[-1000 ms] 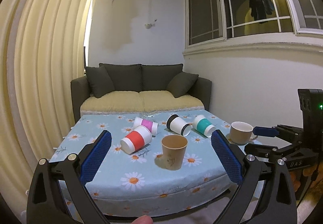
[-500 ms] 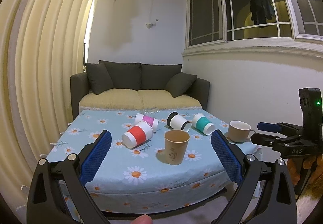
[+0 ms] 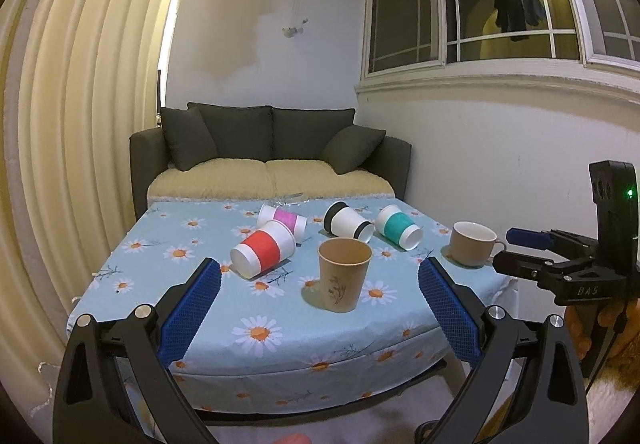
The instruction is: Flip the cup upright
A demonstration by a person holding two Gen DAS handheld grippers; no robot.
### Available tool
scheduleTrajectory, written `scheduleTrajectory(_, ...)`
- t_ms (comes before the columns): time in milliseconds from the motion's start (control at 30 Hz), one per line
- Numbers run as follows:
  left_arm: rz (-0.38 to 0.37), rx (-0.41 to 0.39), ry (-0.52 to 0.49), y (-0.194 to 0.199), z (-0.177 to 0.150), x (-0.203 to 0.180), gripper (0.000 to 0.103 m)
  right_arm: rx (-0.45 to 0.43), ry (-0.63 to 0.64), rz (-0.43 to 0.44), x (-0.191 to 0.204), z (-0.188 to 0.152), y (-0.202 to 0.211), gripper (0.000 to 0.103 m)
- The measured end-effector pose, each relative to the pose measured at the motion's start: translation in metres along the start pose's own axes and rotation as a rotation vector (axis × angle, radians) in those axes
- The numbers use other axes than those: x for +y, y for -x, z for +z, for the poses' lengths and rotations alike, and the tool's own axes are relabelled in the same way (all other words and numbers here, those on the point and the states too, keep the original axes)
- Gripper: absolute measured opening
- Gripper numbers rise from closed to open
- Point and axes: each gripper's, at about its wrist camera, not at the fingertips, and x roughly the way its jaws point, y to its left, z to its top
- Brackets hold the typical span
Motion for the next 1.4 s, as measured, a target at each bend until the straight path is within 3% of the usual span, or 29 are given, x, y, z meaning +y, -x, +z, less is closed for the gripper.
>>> scheduleTrajectory(1400, 0.0, 0.012, 0.006, -0.0016, 0.0001, -0.0022, 0.097, 0.008, 0.005, 0.011, 0.0009, -0.0008, -0.0021, 0.087)
